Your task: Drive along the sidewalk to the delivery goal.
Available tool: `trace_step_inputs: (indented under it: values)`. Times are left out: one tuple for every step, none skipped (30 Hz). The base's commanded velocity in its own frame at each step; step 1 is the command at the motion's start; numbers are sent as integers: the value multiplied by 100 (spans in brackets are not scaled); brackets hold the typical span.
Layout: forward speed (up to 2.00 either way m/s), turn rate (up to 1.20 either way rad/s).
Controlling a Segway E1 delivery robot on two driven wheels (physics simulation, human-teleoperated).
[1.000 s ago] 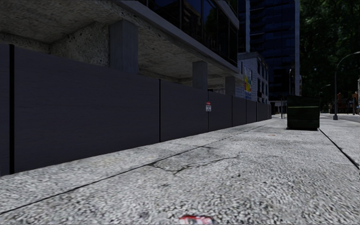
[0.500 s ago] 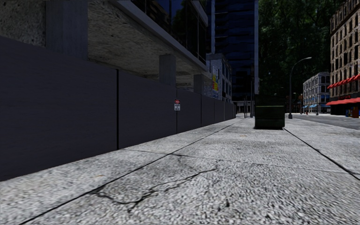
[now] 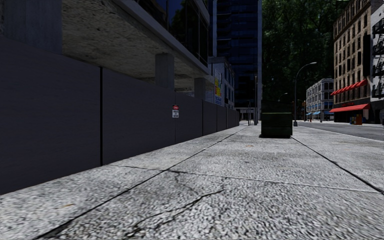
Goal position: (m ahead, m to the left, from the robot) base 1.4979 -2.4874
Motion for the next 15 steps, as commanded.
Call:
trace_step_inputs:
  values:
    - [35, -120]
    - [35, -120]
    - [35, -120]
    - [35, -120]
    - [35, -120]
    - [35, -120]
    - [35, -120]
    - [35, -120]
    - [35, -120]
    - [35, -120]
    - [35, -113]
    - [35, 0]
    - [35, 0]
    - [55, 0]
    - [84, 0]
